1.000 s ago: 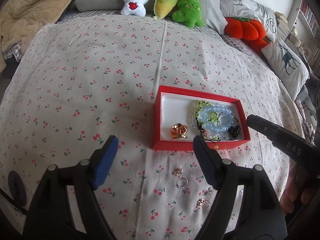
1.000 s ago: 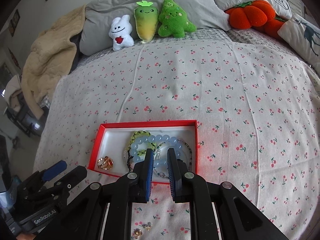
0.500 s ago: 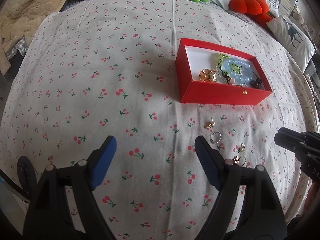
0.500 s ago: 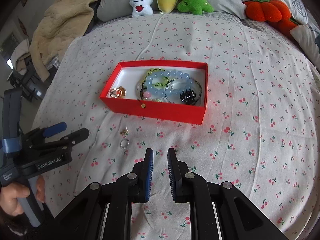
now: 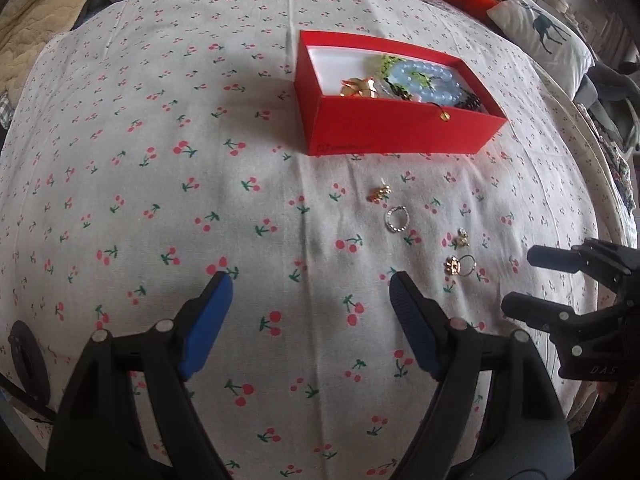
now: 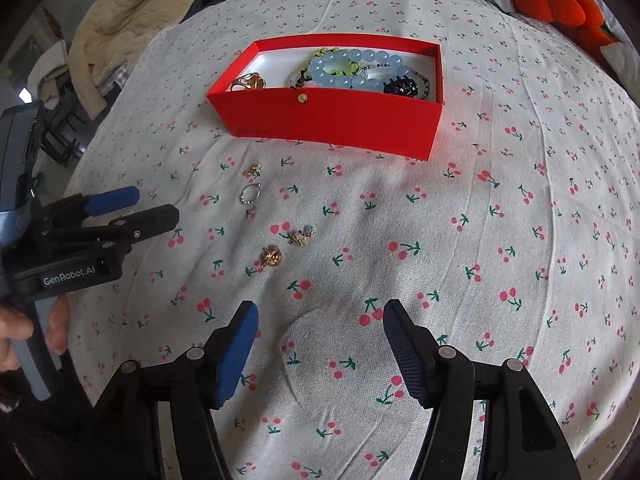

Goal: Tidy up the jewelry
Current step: 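Withdraw both tools and lower the left tool onto a gold earring, then grasp the gold earring with the left tool while the right tool grasps another earring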

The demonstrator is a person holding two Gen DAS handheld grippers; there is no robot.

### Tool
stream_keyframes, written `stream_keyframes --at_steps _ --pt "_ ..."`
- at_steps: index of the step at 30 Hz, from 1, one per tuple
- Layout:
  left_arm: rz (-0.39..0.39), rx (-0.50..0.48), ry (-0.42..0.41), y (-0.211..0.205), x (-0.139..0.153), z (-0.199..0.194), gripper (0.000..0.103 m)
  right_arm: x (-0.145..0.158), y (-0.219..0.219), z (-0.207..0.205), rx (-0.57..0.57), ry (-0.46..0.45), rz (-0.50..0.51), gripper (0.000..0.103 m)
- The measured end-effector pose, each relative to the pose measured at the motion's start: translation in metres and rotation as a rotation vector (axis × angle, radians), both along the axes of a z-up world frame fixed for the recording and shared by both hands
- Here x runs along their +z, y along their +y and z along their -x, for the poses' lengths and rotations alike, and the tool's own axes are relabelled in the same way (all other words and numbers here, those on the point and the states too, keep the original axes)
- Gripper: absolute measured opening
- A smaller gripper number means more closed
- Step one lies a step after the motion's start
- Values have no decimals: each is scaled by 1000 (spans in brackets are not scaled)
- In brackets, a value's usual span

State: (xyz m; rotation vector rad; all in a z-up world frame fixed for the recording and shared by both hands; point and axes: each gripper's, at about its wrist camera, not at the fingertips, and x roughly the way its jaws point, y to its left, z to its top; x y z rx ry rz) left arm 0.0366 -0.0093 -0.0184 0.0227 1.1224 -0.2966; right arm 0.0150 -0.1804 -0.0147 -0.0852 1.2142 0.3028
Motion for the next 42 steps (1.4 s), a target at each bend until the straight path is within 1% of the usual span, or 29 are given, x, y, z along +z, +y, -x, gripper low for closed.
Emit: stream_keyframes --at_steps 6,8,9,10,13,14,16,19,21,23,26,31,36,42 --pt "-22 -201 -25 -46 -7 11 80 -8 -23 0 -33 12 28 67" --pt "-10 -247 -25 -56 -9 11 71 -10 -31 -1 -47 14 36 67" --pt "-7 -266 -24 -61 -10 11 68 -10 -35 -1 -55 13 37 67" --pt "-2 -286 -21 -66 -11 10 61 -10 -39 0 -63 11 35 68" --pt "-14 -325 -42 -78 -14 11 58 -10 -49 1 -83 10 22 69" --pt "-6 -337 -44 -81 -14 10 55 -10 -53 3 -88 10 19 69" --pt "5 -352 -45 -85 -14 10 51 -9 -58 5 -92 9 14 70" --pt "2 -371 -49 -89 -15 10 41 -8 -63 9 -90 7 12 70" --pt "8 -368 -45 -90 -15 10 33 -9 -64 10 -87 5 17 70" --pt "14 -365 -38 -90 -15 9 15 -9 -63 10 -89 5 21 70" --pt "22 -371 -28 -90 -13 9 15 -9 -61 8 -99 4 22 71" --pt "-4 -362 -46 -79 -10 13 15 -7 -53 -1 -115 1 -6 71" --pt "-22 -309 -54 -56 -6 12 15 -8 -37 -10 -108 -12 -13 71" --pt "-9 -232 -53 -26 0 8 15 -13 -5 -20 -70 -21 40 72"
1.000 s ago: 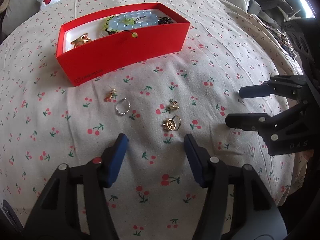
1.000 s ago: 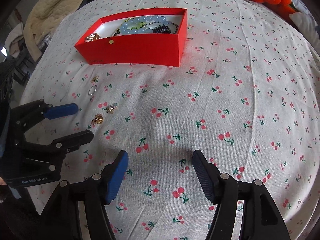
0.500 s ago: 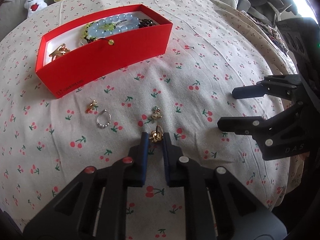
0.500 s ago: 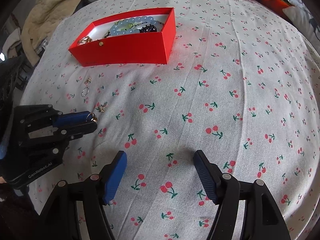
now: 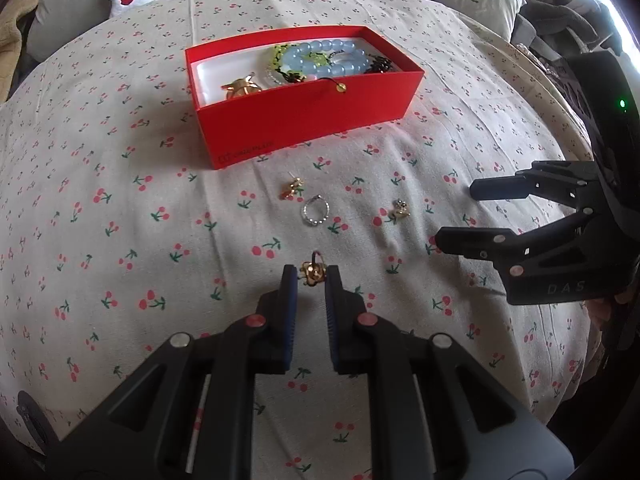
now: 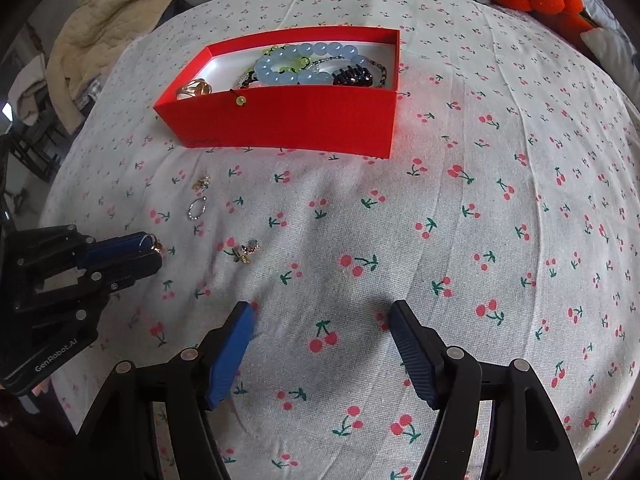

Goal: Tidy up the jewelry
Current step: 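Grasp the gold earring with the left tool while the right tool grasps another earring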

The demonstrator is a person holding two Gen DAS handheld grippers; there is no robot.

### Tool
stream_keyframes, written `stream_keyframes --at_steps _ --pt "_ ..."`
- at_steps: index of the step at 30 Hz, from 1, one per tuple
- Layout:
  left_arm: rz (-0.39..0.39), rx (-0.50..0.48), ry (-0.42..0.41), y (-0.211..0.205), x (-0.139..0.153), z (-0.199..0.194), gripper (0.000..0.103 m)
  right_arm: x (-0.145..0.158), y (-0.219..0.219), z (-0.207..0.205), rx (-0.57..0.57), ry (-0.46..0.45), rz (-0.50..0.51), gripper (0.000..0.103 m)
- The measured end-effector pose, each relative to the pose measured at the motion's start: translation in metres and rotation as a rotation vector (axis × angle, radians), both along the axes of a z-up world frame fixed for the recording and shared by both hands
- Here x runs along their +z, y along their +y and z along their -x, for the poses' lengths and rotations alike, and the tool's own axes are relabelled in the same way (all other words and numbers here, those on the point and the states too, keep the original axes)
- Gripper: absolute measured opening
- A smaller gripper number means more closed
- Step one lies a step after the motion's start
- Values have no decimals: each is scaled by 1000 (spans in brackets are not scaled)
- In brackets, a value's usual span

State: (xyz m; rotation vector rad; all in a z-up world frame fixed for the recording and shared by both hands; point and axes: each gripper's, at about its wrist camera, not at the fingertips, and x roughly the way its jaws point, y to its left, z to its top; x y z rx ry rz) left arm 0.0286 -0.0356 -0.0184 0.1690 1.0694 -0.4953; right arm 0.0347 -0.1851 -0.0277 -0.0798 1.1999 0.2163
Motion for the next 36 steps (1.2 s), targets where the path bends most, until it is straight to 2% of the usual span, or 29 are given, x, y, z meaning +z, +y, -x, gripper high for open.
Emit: stream_keyframes --at_steps 3,7,10,18,24,27,36 --pt "-1 26 -2 10 2 -1 15 -1 17 -6 13 5 4 71" --pt "-9 57 1 21 1 -3 15 -4 36 -15 8 58 -43 63" --pt "-5 77 8 28 1 -4 15 -8 48 -21 -24 83 -19 60" --pt "-7 101 11 36 1 -4 15 -10 51 -45 -95 106 -43 32" --pt "-10 105 11 35 1 -5 15 -10 48 -49 -91 108 -46 14" --pt "-12 108 11 34 1 -6 15 -10 39 -43 -91 110 -61 10" --pt "1 130 -20 34 11 -9 15 11 16 -31 -93 94 -89 10"
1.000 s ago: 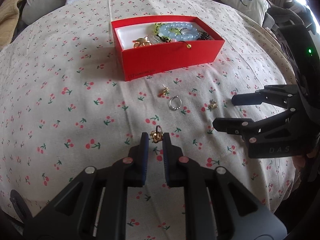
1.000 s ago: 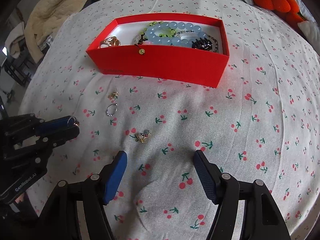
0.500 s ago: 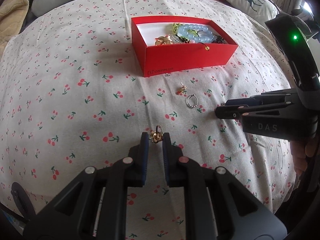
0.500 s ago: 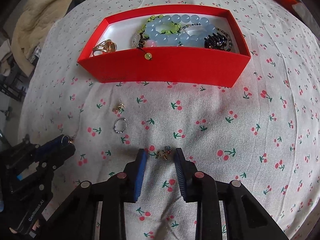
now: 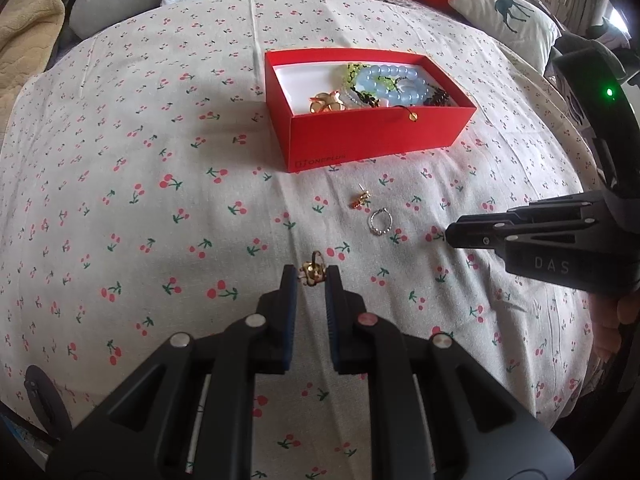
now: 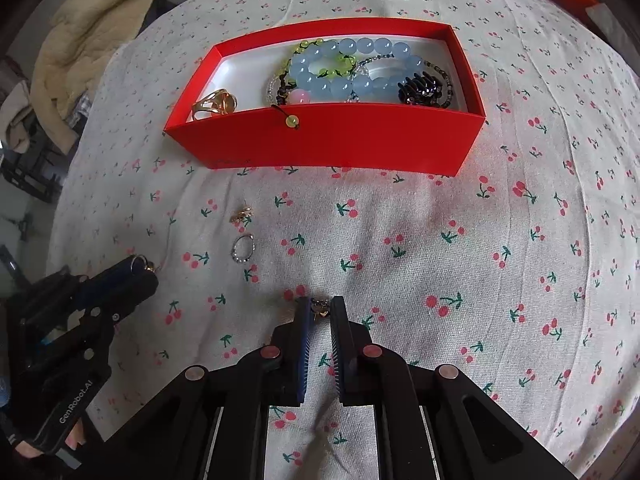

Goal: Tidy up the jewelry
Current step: 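Grasp the gold earring with the left tool while the right tool grasps another earring, then carry both earrings into the red box and open both tools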

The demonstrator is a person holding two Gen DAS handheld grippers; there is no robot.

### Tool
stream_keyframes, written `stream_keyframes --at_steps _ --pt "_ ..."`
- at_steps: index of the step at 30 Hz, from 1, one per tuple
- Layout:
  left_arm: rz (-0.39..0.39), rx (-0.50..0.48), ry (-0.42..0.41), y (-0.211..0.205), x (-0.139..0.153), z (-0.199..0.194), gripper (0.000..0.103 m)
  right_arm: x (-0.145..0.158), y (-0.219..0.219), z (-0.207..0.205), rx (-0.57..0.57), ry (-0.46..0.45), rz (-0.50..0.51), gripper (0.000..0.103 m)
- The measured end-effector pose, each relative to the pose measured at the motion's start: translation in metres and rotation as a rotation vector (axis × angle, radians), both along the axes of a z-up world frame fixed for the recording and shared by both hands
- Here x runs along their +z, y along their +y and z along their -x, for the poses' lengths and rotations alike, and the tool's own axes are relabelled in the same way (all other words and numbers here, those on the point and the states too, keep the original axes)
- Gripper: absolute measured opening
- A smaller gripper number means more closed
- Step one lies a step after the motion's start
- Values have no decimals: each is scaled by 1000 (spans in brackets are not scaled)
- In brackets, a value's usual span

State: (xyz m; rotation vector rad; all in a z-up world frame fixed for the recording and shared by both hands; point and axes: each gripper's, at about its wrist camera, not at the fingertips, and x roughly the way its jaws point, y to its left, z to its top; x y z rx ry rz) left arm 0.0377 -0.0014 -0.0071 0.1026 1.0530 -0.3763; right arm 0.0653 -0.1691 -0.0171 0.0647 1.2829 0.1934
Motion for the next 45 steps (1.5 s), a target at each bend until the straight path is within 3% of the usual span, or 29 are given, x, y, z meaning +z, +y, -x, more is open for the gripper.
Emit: stream_keyframes --at_steps 7,21,30,41,45 --pt "43 58 -43 11 16 -6 15 36 -16 -1 -19 -51 -99 10" --pt "201 127 -151 5 51 -39 15 69 -17 -25 -77 -194 -216 10" --pt "221 91 -192 -17 51 -74 15 65 -25 -58 -106 -256 -302 10" --pt "224 73 -166 -28 37 -113 16 44 -34 -85 -125 -236 -388 13" --pt "194 79 -168 -28 36 -115 30 42 -30 -89 -119 -214 -362 18"
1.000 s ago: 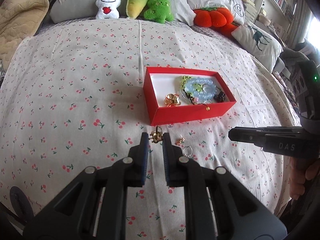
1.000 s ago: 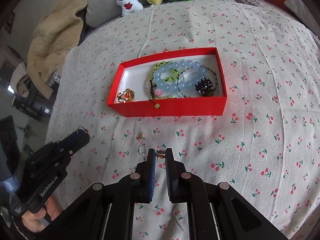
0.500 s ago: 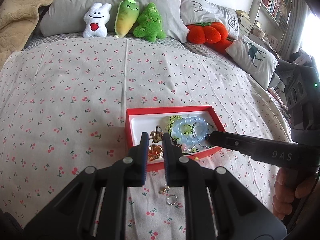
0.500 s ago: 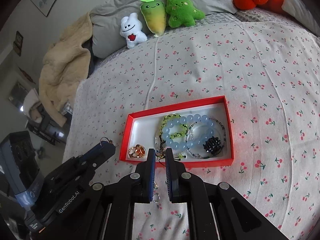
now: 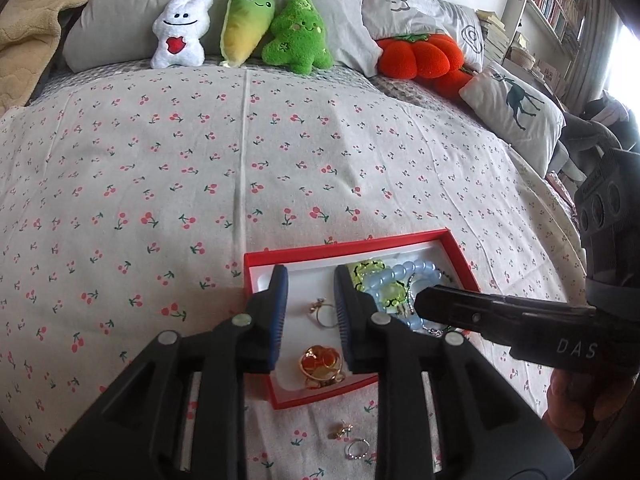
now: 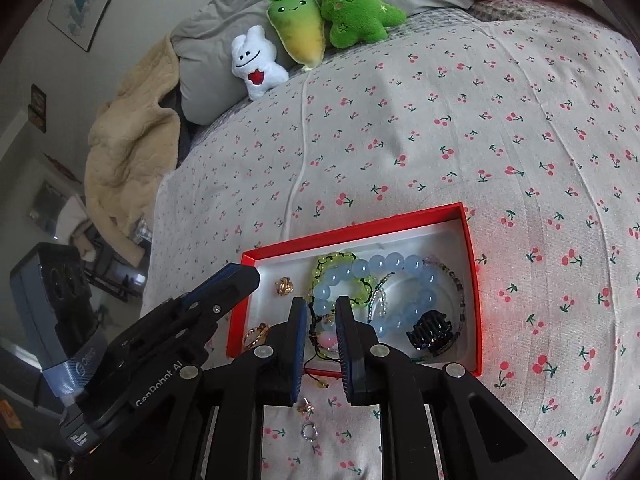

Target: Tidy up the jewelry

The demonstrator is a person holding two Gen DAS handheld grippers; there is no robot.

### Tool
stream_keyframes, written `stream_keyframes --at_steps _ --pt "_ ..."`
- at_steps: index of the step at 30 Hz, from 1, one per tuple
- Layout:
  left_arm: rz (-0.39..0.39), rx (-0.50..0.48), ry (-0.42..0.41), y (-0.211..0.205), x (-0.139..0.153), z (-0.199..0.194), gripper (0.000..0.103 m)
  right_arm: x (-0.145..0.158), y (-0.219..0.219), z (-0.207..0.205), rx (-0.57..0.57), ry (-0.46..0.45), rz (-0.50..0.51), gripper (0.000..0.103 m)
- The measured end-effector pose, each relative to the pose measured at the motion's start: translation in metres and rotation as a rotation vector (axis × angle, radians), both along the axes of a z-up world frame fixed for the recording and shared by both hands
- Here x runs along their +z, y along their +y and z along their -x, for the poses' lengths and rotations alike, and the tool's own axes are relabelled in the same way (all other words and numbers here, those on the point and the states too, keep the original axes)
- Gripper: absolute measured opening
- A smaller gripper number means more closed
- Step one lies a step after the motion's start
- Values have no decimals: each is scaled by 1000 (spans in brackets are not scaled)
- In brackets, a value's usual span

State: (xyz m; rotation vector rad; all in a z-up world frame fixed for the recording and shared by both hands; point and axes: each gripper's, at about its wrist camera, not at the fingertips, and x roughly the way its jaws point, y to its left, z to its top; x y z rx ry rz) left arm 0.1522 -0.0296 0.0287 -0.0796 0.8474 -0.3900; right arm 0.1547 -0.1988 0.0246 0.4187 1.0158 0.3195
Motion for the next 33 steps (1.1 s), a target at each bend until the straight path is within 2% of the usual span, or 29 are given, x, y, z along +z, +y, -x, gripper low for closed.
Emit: stream_keyframes --at_steps 2,4,8,10,13,15,16,19,22,24,26,28,30,33 --pt "-10 19 10 3 2 -1 46 0 -2 0 -7 14 7 18" --pt "-24 38 24 7 5 1 49 2 -5 3 -21 13 18 18" --pt "-120 73 72 13 13 12 54 11 -11 17 -25 -7 26 20" --pt "-123 94 102 18 19 23 57 15 -13 26 -20 -15 45 22" --pt "-152 106 117 19 26 43 72 16 -18 40 -24 -8 50 33" --pt "-162 121 123 21 28 57 77 18 -22 50 -38 -15 64 54" --pt "-168 120 130 21 26 61 82 19 -23 55 -40 -14 66 56" --pt "-226 104 157 20 18 72 83 21 -21 69 -53 -12 115 60" --pt "-252 108 167 22 7 79 84 22 -12 85 -40 -55 254 66" --pt "-294 78 169 19 -2 81 84 19 -8 93 -42 -72 344 78" --pt "-314 53 161 19 -12 84 84 12 -8 101 -41 -105 390 82" --pt "-285 58 163 22 -20 86 84 3 -9 106 -35 -109 433 84" --pt "-226 78 196 25 -29 86 84 -9 -11 107 -22 -69 448 84" --pt "-153 32 230 18 -36 88 84 -23 -10 107 21 -2 448 84"
